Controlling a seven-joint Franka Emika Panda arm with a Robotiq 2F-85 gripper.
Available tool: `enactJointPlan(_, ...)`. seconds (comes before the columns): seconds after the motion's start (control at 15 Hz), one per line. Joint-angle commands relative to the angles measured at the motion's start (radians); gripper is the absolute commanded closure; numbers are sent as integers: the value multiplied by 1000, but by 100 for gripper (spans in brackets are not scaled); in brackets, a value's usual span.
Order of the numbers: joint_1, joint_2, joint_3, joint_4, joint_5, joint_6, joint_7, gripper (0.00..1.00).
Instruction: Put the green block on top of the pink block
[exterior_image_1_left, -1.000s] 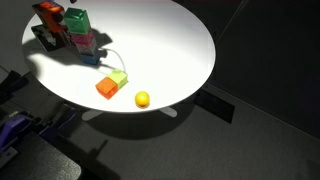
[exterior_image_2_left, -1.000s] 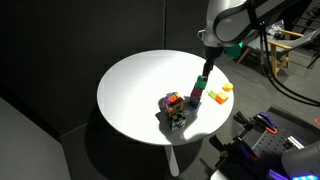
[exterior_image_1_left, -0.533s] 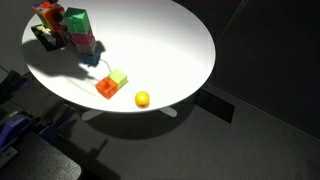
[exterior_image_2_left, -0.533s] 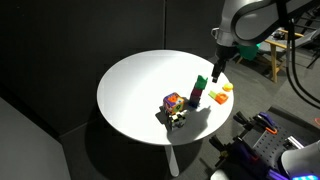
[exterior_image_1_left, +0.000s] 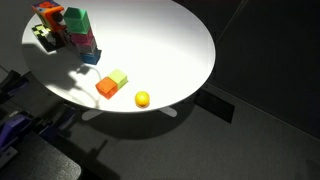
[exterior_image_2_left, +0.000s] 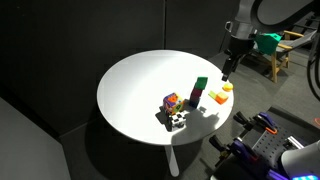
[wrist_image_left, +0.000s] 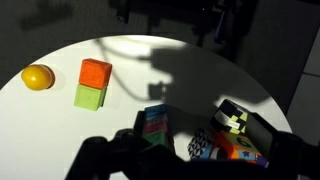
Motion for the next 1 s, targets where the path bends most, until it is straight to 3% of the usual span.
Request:
enactJointPlan(0.0, 14, -117, -8, -40, 10, -34, 42, 0)
enactJointPlan(0.33, 15, -214, -7, -78, 6, -21, 67, 0)
enactJointPlan(0.4, 14, -151, -13, -45, -7, -19, 44, 0)
enactJointPlan(0.93, 15, -193, -13, -69, -8, -19, 49, 0)
